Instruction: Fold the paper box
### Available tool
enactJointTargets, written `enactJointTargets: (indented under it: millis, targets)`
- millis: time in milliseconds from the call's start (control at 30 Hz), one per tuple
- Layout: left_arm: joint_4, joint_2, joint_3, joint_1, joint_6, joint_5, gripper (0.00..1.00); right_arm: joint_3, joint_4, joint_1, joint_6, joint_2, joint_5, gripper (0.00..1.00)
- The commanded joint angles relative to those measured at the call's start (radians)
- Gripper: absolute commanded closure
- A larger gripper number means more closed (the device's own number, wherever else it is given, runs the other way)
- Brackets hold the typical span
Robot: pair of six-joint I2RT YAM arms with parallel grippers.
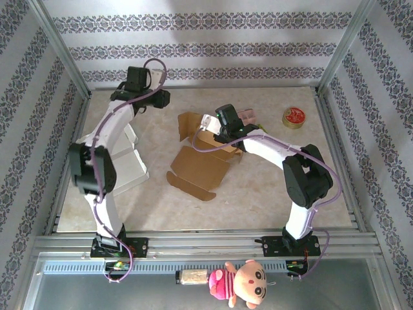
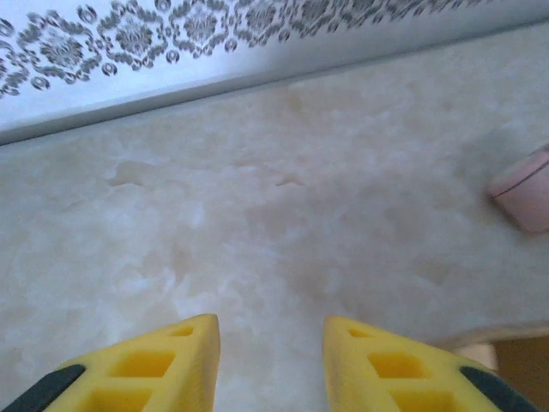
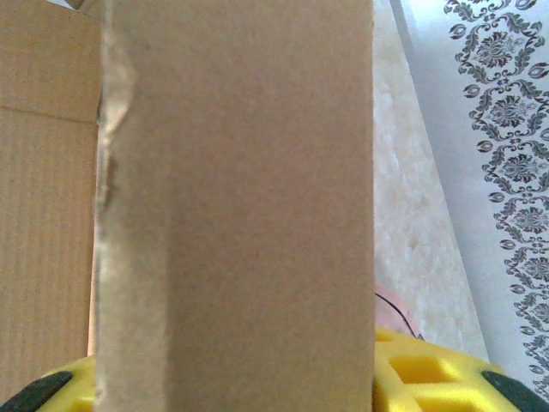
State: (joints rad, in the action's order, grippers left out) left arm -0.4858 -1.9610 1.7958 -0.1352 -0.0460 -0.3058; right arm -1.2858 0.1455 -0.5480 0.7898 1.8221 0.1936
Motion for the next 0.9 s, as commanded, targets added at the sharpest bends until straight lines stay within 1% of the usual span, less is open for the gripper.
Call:
enactJointTargets:
  millis: [0, 133, 300, 433, 500, 667, 800, 867]
  targets:
    - [-0.220, -0.140, 0.095, -0.009, -0.119, -0.044, 0.66, 0.026, 0.054, -0.010, 0.023, -0.013, -0.013, 0.57]
    - [-0.263, -0.195, 0.123, -0.013, -0.124, -0.193, 0.68, 0.015, 0.054, -0.012, 0.018, 0.000, -0.011, 0.57]
    - [-0.242, -0.211, 0.066, -0.014, -0.092, -0.310, 0.70, -0.001, 0.054, -0.012, 0.011, 0.014, -0.012, 0.57]
    - [-0.222, -0.200, 0.018, -0.023, -0.101, -0.409, 0.69, 0.001, 0.053, -0.012, 0.008, 0.013, -0.012, 0.57]
    - [-0.218, -0.193, 0.003, -0.030, -0.113, -0.429, 0.69, 0.000, 0.054, -0.012, 0.009, 0.014, -0.013, 0.57]
    - [-0.270, -0.188, -0.003, -0.052, -0.180, -0.504, 0.69, -0.004, 0.053, -0.013, 0.002, 0.012, -0.016, 0.57]
    - [-0.303, -0.175, -0.011, -0.070, -0.237, -0.531, 0.68, -0.003, 0.053, -0.013, -0.001, 0.011, -0.013, 0.57]
    - [-0.299, -0.163, -0.019, -0.079, -0.244, -0.547, 0.68, -0.002, 0.053, -0.015, -0.003, 0.012, -0.010, 0.57]
